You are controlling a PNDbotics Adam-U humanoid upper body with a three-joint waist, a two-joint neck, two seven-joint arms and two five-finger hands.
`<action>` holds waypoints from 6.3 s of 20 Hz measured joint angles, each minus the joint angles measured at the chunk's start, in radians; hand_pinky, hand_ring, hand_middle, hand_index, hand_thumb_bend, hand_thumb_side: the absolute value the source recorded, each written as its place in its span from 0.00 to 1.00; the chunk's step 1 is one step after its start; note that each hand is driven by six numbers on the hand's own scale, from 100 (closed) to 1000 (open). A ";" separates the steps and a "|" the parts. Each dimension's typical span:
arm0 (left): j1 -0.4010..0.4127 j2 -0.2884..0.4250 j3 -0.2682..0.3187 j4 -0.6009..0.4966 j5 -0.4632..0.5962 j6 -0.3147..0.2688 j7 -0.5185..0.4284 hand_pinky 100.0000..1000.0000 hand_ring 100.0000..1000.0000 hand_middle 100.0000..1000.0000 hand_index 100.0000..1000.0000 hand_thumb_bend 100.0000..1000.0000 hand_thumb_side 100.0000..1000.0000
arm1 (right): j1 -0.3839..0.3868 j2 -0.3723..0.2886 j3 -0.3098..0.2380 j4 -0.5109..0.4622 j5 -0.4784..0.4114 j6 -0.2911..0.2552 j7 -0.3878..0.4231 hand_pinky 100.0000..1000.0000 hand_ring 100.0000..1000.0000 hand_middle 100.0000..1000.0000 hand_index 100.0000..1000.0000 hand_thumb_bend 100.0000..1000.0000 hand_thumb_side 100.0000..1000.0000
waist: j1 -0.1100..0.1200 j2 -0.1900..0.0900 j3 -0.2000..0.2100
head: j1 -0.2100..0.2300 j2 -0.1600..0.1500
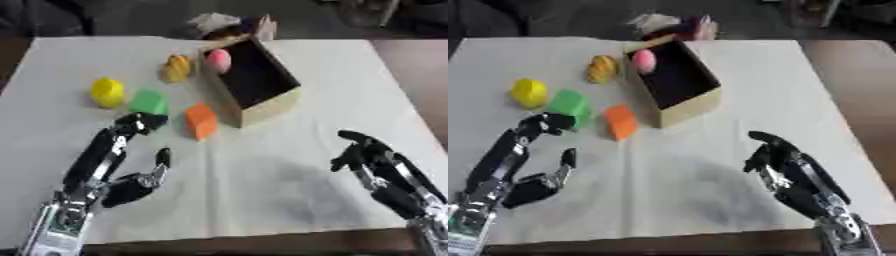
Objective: Pick up objects on the table and place them in the box.
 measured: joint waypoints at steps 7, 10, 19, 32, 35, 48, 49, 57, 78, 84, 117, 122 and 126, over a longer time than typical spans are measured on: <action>0.000 0.000 0.000 0.000 0.000 -0.002 -0.004 0.70 0.74 0.70 0.85 0.00 0.28 | 0.000 0.000 0.000 0.000 0.000 0.000 0.000 0.69 0.51 0.43 0.87 0.00 0.46 | 0.000 0.000 0.000 | 0.000 0.000; 0.000 0.000 0.000 0.000 0.001 -0.003 -0.005 0.70 0.74 0.70 0.85 0.00 0.28 | 0.000 0.000 0.000 0.000 0.000 0.000 0.000 0.69 0.51 0.43 0.87 0.00 0.47 | 0.000 0.000 0.000 | 0.001 0.000; -0.066 0.122 -0.033 -0.027 -0.013 -0.011 -0.059 0.72 0.75 0.73 0.88 0.00 0.14 | 0.001 0.000 -0.003 0.000 0.001 0.000 0.000 0.69 0.51 0.43 0.87 0.00 0.47 | 0.019 -0.006 -0.011 | 0.001 0.000; -0.346 0.449 -0.175 0.130 0.093 0.095 -0.262 0.74 0.74 0.74 0.90 0.04 0.19 | 0.010 -0.001 -0.006 0.000 0.007 0.000 0.000 0.69 0.51 0.43 0.87 0.00 0.47 | 0.036 -0.015 -0.050 | 0.006 -0.005; -0.424 0.523 -0.212 0.188 0.133 0.098 -0.310 0.75 0.74 0.75 0.91 0.09 0.25 | 0.012 -0.001 -0.004 0.000 0.007 0.001 0.001 0.69 0.51 0.43 0.87 0.00 0.47 | 0.032 -0.018 -0.061 | 0.014 -0.007; -0.655 0.548 -0.324 0.333 0.085 -0.093 -0.531 0.79 0.75 0.77 0.93 0.46 0.36 | 0.012 -0.001 0.001 0.000 0.006 0.002 0.007 0.69 0.51 0.43 0.87 0.00 0.47 | 0.032 -0.018 -0.078 | 0.024 -0.012; -0.659 0.544 -0.325 0.341 0.067 -0.110 -0.540 0.79 0.75 0.77 0.93 0.49 0.38 | 0.012 -0.001 0.001 0.000 0.006 0.002 0.007 0.69 0.51 0.43 0.87 0.00 0.47 | 0.031 -0.018 -0.079 | 0.025 -0.012; -0.701 0.497 -0.315 0.452 -0.075 -0.186 -0.485 0.81 0.77 0.78 0.94 0.63 0.48 | 0.008 -0.001 0.007 0.000 0.005 0.003 0.009 0.69 0.51 0.43 0.87 0.00 0.47 | 0.030 -0.016 -0.093 | 0.029 -0.018; -0.741 0.323 -0.282 0.766 -0.442 -0.332 -0.297 0.79 0.74 0.76 0.92 0.52 0.44 | -0.006 0.008 0.020 0.000 -0.003 0.003 0.023 0.68 0.50 0.43 0.87 0.00 0.47 | 0.021 0.000 -0.132 | 0.072 -0.026; -0.746 0.290 -0.264 0.814 -0.541 -0.346 -0.202 0.72 0.60 0.61 0.81 0.32 0.36 | -0.009 0.009 0.020 0.000 -0.003 0.002 0.025 0.68 0.50 0.43 0.87 0.00 0.47 | 0.019 0.001 -0.133 | 0.073 -0.027; -0.895 0.211 -0.194 0.868 -0.582 -0.192 0.010 0.76 0.70 0.71 0.89 0.46 0.32 | -0.028 0.027 0.038 0.000 -0.010 0.014 0.041 0.68 0.50 0.43 0.87 0.00 0.49 | 0.030 0.016 -0.188 | 0.107 -0.044; -0.888 0.230 -0.195 0.835 -0.544 -0.198 -0.003 0.75 0.66 0.67 0.87 0.28 0.25 | -0.028 0.027 0.037 0.000 -0.010 0.015 0.040 0.68 0.50 0.43 0.87 0.00 0.49 | 0.031 0.016 -0.177 | 0.099 -0.044; -0.855 0.334 -0.202 0.726 -0.368 -0.217 -0.099 0.75 0.67 0.67 0.87 0.24 0.26 | -0.026 0.027 0.027 0.000 -0.008 0.016 0.032 0.68 0.50 0.43 0.87 0.00 0.49 | 0.048 0.016 -0.157 | 0.074 -0.044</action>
